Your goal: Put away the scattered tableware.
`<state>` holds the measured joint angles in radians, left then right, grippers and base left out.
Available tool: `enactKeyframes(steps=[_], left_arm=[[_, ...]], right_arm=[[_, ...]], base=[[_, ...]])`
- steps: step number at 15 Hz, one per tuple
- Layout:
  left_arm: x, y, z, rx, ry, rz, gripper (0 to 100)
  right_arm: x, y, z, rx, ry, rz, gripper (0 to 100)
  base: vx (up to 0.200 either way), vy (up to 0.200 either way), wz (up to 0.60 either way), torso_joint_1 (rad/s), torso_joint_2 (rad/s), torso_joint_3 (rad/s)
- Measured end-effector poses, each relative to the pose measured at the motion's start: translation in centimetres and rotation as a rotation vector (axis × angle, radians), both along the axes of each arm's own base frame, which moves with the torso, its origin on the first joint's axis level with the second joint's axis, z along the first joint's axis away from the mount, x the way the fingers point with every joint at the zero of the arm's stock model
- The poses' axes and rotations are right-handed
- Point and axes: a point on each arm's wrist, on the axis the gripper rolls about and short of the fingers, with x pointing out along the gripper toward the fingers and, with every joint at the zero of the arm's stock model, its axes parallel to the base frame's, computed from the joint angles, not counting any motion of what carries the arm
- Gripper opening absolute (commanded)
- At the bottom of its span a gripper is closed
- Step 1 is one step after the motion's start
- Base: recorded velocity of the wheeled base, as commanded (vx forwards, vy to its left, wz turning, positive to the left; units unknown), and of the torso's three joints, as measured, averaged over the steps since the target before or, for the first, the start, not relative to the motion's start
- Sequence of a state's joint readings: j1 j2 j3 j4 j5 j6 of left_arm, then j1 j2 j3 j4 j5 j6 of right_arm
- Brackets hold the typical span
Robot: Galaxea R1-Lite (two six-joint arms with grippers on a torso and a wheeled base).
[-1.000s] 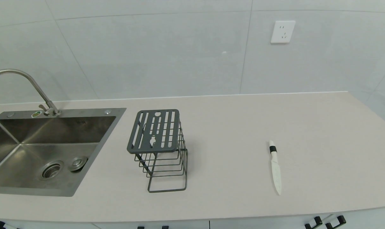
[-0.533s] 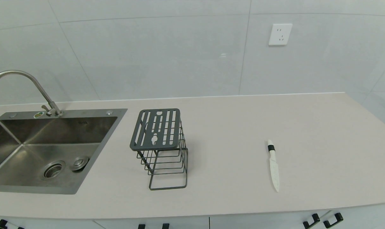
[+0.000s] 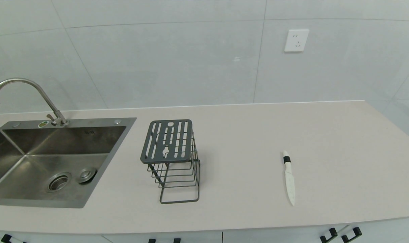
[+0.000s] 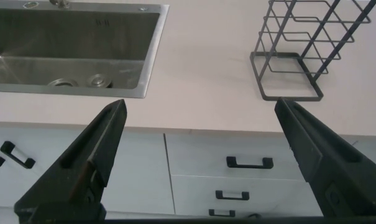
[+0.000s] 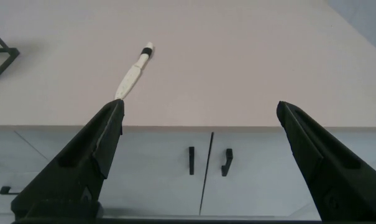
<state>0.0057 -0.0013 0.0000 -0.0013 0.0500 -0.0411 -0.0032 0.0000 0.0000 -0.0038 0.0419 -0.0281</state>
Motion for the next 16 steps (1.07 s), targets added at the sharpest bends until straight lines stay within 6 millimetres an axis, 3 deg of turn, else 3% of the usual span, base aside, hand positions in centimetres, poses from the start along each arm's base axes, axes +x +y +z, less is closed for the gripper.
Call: enactKeyframes(steps=[6, 9, 12, 16], left_arm=[[0.0, 0.0, 0.0, 0.005, 0.0, 0.0, 100], [0.0, 0.0, 0.0, 0.007, 0.0, -0.001, 100], [0.0, 0.0, 0.0, 0.007, 0.0, -0.001, 100], [0.0, 0.0, 0.0, 0.007, 0.0, -0.001, 100]], right_arm=[[-0.1, 0.1, 1.5, -0.035, -0.148, 0.032, 100], [-0.1, 0.5, 1.2, -0.056, -0.092, 0.201, 100], [0.6, 0.6, 3.7, -0.055, -0.049, 0.265, 100], [3.2, 0.7, 6.0, -0.036, 0.11, 0.358, 100]], base=[[0.0, 0.0, 0.0, 0.0, 0.0, 0.0], [0.0, 0.0, 0.0, 0.0, 0.0, 0.0], [0.0, 0.0, 0.0, 0.0, 0.0, 0.0], [0.0, 0.0, 0.0, 0.0, 0.0, 0.0]])
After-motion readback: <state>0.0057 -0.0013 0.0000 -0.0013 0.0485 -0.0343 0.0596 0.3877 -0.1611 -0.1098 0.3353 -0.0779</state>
